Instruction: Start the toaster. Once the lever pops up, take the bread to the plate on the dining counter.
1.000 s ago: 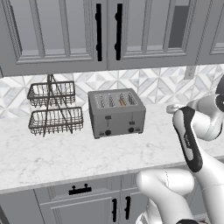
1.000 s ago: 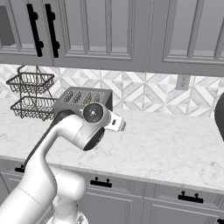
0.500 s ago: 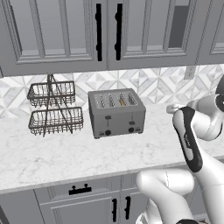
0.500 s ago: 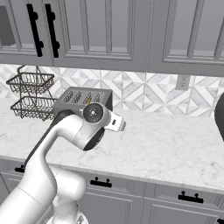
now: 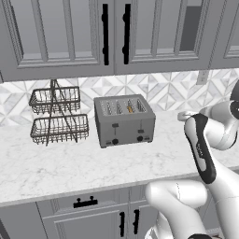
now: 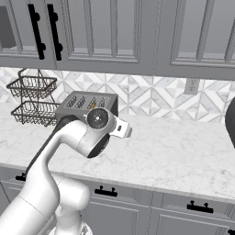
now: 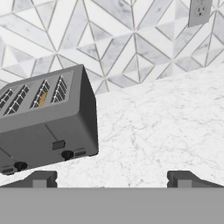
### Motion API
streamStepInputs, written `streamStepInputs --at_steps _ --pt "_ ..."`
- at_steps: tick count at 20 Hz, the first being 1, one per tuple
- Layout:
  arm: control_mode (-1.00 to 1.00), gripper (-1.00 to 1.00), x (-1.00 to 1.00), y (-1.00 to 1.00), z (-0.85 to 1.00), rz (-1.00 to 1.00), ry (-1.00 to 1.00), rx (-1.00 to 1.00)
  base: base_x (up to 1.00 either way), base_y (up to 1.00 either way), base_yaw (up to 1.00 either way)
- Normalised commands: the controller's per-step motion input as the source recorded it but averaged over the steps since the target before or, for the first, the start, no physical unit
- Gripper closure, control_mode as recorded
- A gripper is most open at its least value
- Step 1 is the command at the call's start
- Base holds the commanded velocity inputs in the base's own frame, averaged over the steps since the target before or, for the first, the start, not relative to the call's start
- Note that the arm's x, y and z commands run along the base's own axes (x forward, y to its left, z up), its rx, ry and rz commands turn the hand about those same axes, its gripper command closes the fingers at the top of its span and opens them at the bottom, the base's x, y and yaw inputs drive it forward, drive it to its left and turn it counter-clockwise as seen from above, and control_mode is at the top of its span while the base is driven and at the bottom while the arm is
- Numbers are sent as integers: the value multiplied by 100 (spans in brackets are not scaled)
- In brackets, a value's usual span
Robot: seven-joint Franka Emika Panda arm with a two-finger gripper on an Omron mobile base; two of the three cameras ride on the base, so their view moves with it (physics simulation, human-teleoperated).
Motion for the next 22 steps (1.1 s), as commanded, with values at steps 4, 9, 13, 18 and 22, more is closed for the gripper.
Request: streamStepInputs --at_steps 4,9,13,18,22 --pt "-100 -100 0 0 0 0 0 0 0 0 0" --pt "-100 -100 0 0 0 0 0 0 0 0 0" --pt "-100 -100 0 0 0 0 0 0 0 0 0" --pt "-100 -100 0 0 0 0 0 0 0 0 0" --pt "-100 -100 0 0 0 0 0 0 0 0 0"
